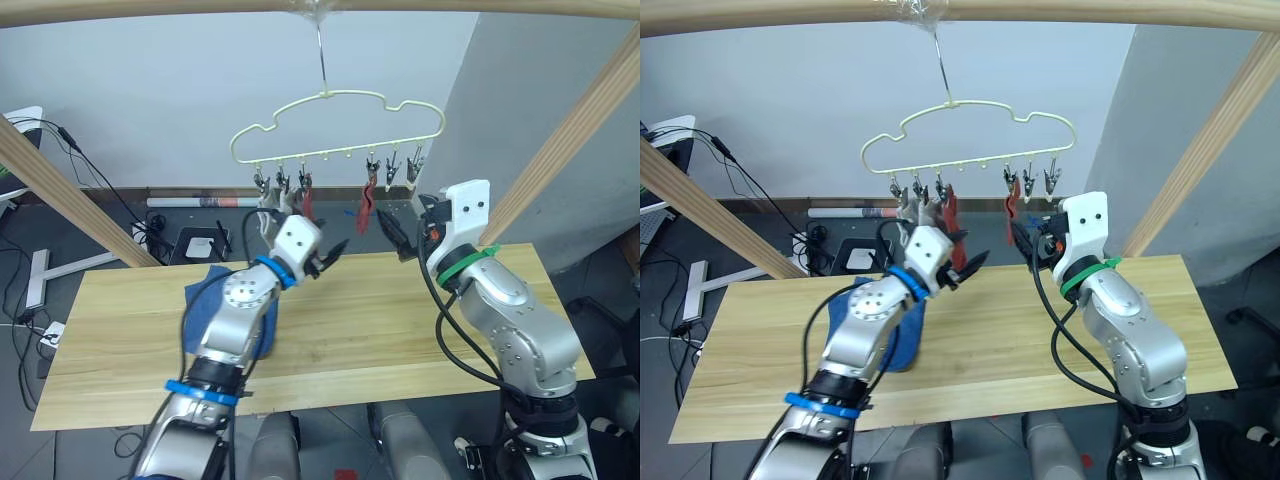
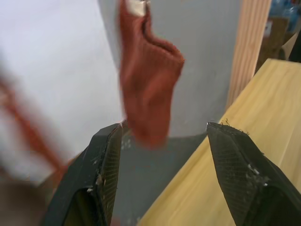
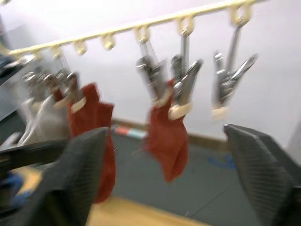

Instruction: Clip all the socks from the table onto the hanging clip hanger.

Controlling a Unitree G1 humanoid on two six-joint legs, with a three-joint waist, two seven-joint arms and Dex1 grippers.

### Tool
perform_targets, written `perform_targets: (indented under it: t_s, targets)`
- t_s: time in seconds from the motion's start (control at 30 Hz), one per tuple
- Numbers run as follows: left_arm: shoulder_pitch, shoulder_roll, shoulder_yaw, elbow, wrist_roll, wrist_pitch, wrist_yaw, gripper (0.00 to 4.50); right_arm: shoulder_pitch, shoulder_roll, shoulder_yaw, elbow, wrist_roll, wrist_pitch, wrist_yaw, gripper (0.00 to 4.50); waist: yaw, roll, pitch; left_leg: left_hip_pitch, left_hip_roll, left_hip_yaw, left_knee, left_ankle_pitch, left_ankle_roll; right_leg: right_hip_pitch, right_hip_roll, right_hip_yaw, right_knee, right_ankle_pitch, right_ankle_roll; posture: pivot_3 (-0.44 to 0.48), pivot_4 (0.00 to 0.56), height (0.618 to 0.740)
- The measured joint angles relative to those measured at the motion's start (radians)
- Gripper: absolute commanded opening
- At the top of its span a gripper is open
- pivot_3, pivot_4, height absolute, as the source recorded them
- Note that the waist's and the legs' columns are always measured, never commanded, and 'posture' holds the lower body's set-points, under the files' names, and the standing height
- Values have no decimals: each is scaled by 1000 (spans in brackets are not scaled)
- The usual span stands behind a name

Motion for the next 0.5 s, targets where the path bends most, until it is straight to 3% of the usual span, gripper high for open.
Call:
perform_targets:
  t_s: [0.17,0.27,0.33,0.5]
  targets:
    - [24,42,43,-166,-78,93,-30,2972,-8,17,44,53,-88,-89,-3,3267,8,0,0,-1,-1,0,0,0,0,0,-1,0,-2,0,0,-20,286,740]
    - [24,75,58,-233,-97,129,-34,2972,-11,36,44,91,-120,-127,-5,2675,8,0,0,-1,0,0,0,0,0,0,-1,-1,-1,0,-1,-10,286,740]
    - [14,82,66,-250,-100,150,-27,2972,-17,45,43,122,-136,-148,-5,2014,8,0,0,0,0,0,0,0,0,0,-1,0,-1,0,0,-1,284,740]
    - [-4,85,76,-256,-99,155,-10,2972,-47,73,42,166,-165,-183,-3,2014,8,0,0,0,0,0,0,0,0,0,-1,-1,-1,0,-1,-1,284,740]
